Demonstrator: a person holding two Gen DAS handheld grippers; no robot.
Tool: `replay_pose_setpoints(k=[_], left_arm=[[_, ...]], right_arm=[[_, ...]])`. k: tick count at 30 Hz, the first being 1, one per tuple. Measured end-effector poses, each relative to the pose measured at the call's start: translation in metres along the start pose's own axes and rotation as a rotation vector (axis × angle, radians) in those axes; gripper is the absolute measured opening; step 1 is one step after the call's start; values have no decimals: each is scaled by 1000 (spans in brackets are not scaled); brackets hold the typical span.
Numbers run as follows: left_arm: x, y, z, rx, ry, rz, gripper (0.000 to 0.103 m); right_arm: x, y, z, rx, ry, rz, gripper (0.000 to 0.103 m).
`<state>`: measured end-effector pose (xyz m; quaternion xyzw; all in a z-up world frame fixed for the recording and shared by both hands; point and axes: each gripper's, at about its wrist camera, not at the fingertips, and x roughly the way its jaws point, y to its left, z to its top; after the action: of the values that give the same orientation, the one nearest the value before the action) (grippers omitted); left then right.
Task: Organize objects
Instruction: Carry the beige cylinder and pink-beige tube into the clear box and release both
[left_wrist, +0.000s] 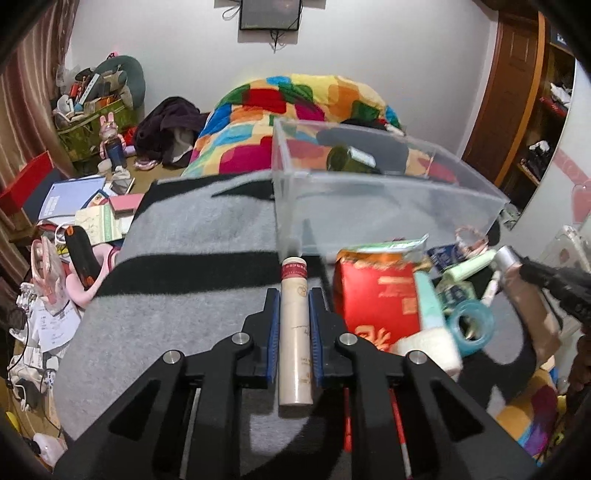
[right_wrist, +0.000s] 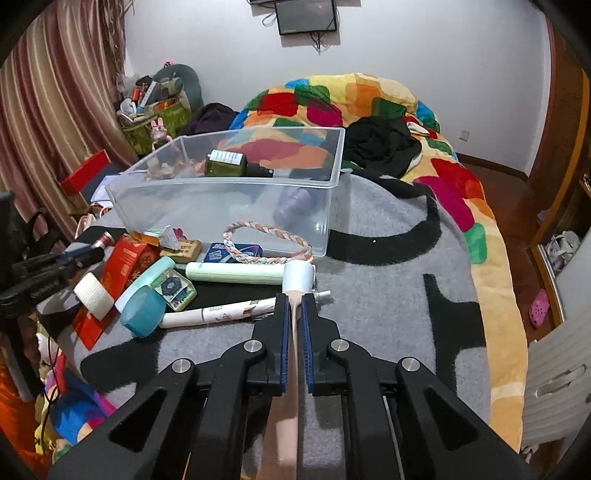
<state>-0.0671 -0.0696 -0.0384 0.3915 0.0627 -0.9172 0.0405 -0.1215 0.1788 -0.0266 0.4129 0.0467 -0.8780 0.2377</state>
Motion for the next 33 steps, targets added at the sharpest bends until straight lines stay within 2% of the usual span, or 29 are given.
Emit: replay_pose_setpoints(k=[4,8,11,13,19,25,33], left_arm=[[-9,-5,13,6,-34,-12,14],[-16,-12,25,17,-66,-21,14],[-18,-17,34,23,-84,-30,14],[-18,-21,40,30,-94,-32,14],[-17,-27,54,42,-118,-42,14],[-14,-31,71,56,-131,-48,14],[10,-33,86,62,-77,-64,14]], right_arm=[[8,-2,4,14,6,-12,30],[18,-3,4,12,26,-4,30],[25,-8,1,29,40,-1,25],[26,-10,0,38,38,-3,21],[13,-16,4,48,-5,-9,21],[-7,-13,23,31,-64,11,21],[-19,-4,69,-11,-133,52,21]])
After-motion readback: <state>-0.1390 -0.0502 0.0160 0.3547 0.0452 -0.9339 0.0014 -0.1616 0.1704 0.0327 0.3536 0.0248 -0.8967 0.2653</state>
